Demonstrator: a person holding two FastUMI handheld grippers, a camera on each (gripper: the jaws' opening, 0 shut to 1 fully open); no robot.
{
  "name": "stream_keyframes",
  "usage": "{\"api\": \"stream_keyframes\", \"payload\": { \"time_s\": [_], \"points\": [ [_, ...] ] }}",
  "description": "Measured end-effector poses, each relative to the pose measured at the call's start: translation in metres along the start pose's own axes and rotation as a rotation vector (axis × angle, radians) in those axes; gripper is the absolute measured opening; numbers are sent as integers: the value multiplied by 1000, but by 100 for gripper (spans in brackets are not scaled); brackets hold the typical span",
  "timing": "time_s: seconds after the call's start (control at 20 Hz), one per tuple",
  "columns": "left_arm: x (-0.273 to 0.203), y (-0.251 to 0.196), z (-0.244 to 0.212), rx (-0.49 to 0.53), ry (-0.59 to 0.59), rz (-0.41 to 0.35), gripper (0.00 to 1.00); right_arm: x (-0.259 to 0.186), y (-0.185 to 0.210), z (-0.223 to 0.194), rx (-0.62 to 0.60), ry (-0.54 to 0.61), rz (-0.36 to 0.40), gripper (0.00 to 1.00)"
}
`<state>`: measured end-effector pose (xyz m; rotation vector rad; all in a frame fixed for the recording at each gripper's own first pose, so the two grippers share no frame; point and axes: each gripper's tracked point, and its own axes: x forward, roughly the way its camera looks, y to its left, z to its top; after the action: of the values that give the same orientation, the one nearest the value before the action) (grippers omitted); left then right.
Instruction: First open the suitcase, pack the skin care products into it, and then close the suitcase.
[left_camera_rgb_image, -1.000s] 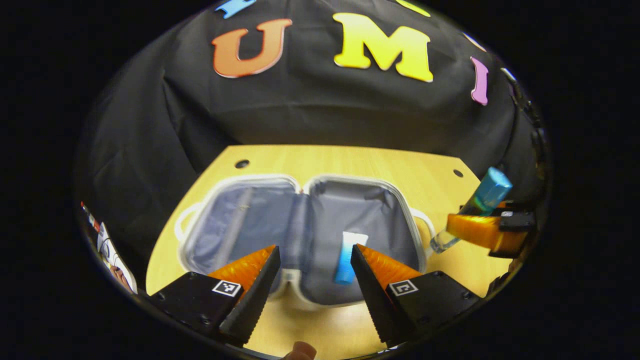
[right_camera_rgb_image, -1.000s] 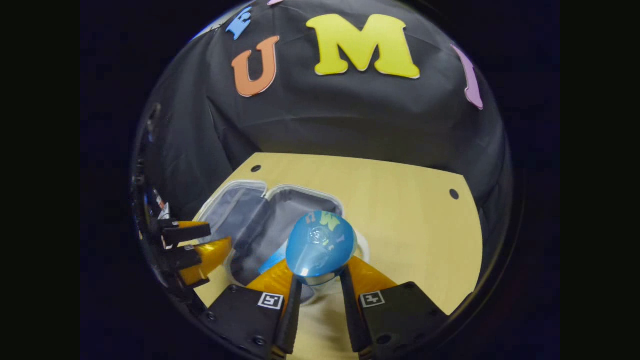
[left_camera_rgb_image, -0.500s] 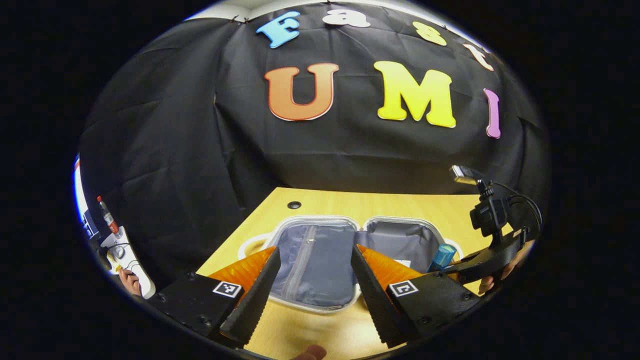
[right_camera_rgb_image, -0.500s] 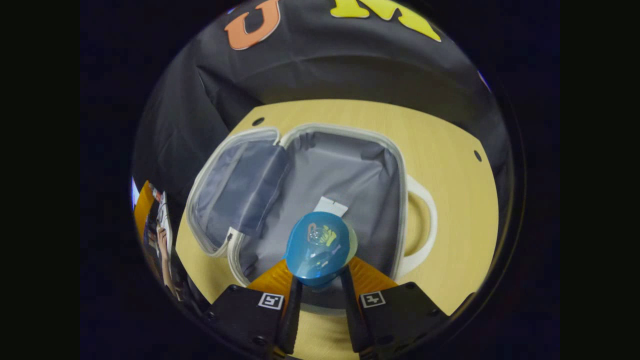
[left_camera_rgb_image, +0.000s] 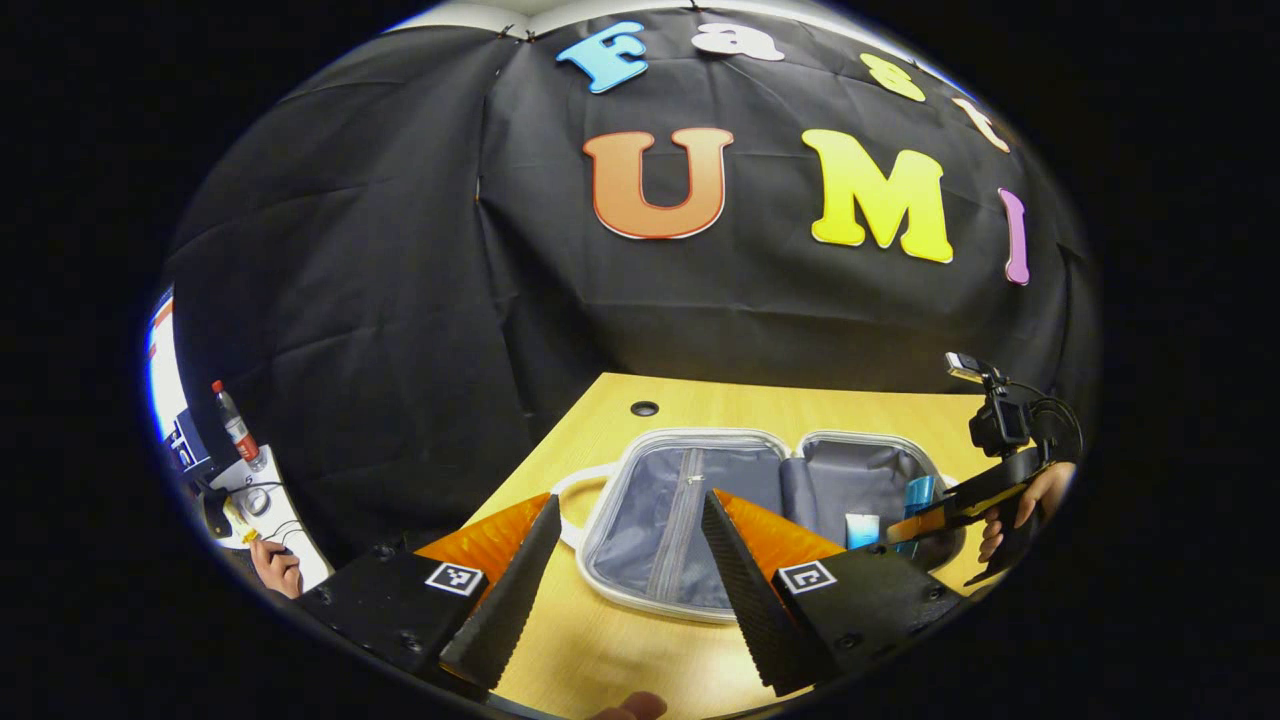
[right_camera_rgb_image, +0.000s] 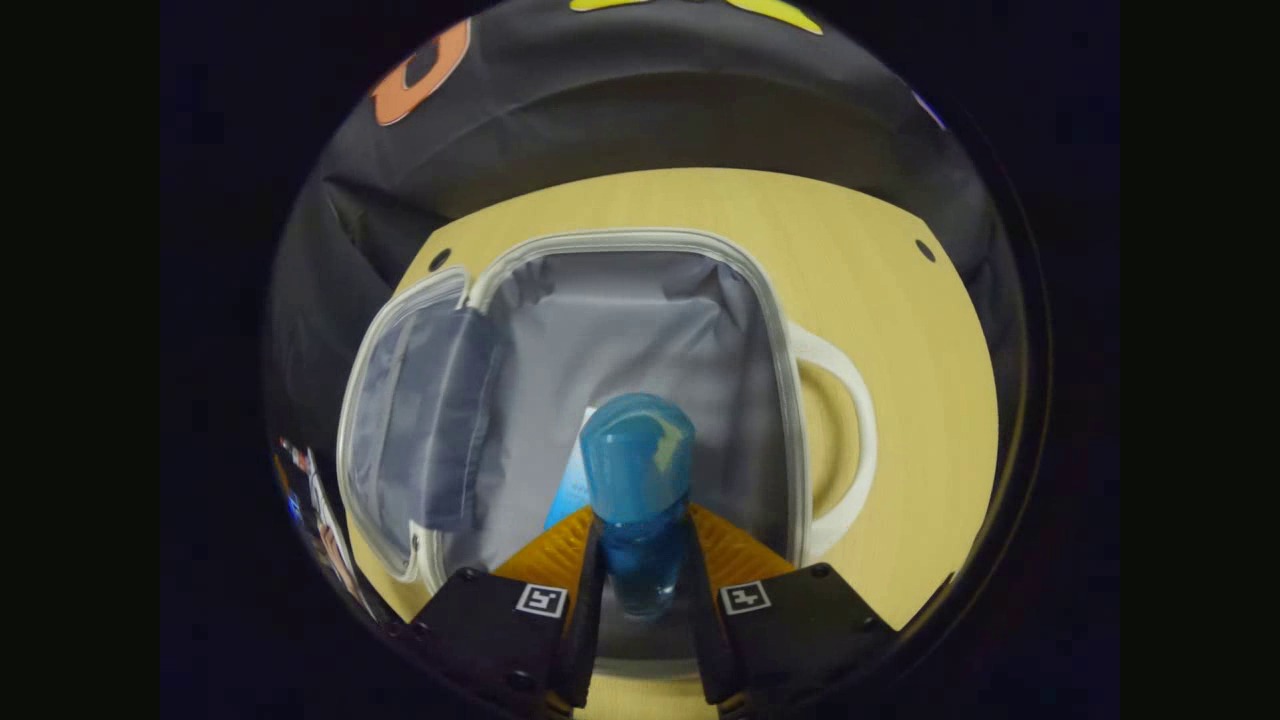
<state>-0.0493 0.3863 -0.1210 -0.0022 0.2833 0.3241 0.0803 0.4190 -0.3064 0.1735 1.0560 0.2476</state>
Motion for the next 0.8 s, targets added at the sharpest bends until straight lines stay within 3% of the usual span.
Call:
{"api": "stream_keyframes", "payload": {
  "time_s": [0.25,0.4,0.45,0.5,0.65,0.7,0.8],
  "points": [
    [8,20,-10,9,31,20,91,17,-7,-4,24,32,-36,39],
    [10,20,-8,-9,18,-7,91,19,-3,-4,20,35,-30,41],
    [13,21,-7,-18,17,-19,91,18,1,-2,24,31,-16,37],
    [18,23,-8,-25,17,-35,91,16,4,0,29,26,-4,46],
    [36,26,-11,-30,20,-95,91,-2,10,8,-1,-31,29,58],
    [43,26,-11,-33,23,-118,91,-12,12,14,-33,-69,39,67],
    [59,28,-17,-46,44,-154,91,-40,17,29,-117,-164,54,76]
  ]
}}
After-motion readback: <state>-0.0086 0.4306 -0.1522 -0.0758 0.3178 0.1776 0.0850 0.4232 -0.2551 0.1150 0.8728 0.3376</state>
